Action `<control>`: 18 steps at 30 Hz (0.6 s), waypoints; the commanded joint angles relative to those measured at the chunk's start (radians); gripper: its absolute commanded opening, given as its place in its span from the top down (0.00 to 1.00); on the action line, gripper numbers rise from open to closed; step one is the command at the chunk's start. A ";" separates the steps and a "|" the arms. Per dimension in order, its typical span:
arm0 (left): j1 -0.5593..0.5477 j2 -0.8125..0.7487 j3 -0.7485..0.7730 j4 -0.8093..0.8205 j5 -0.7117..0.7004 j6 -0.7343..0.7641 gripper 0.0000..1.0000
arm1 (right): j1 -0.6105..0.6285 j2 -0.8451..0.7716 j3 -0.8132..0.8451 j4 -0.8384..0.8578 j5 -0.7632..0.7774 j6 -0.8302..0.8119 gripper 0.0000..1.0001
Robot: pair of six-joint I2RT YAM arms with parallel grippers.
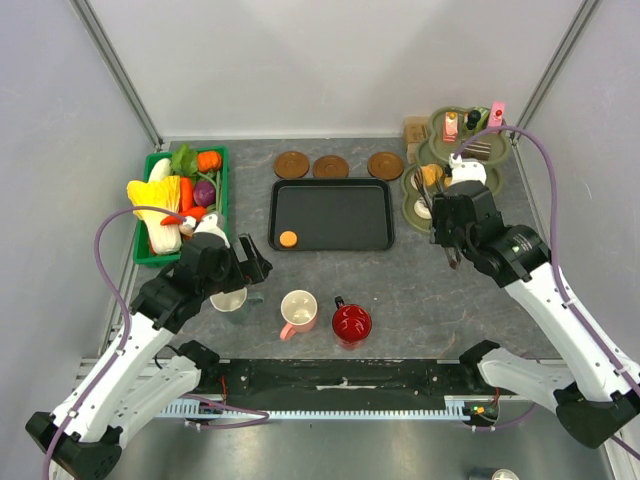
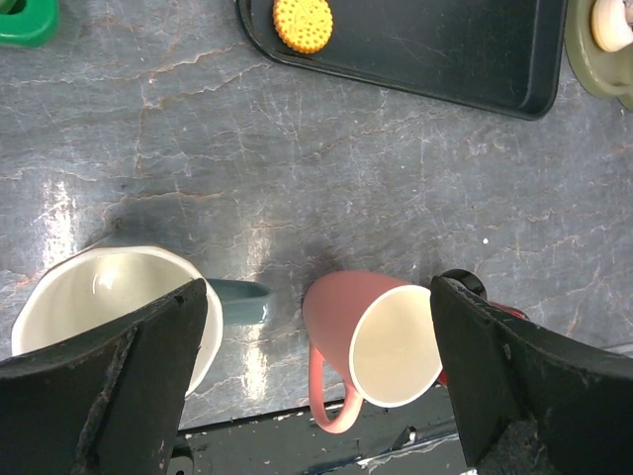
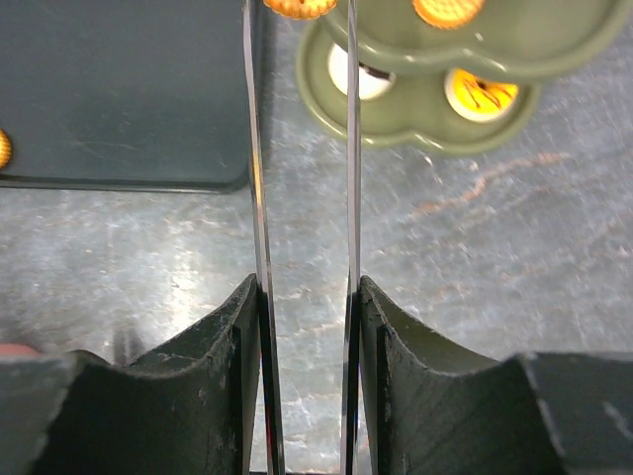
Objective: Serve the afternoon tea
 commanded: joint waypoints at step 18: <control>0.003 -0.008 -0.016 0.087 0.053 0.018 0.01 | -0.215 0.020 -0.009 -0.074 0.146 -0.021 0.62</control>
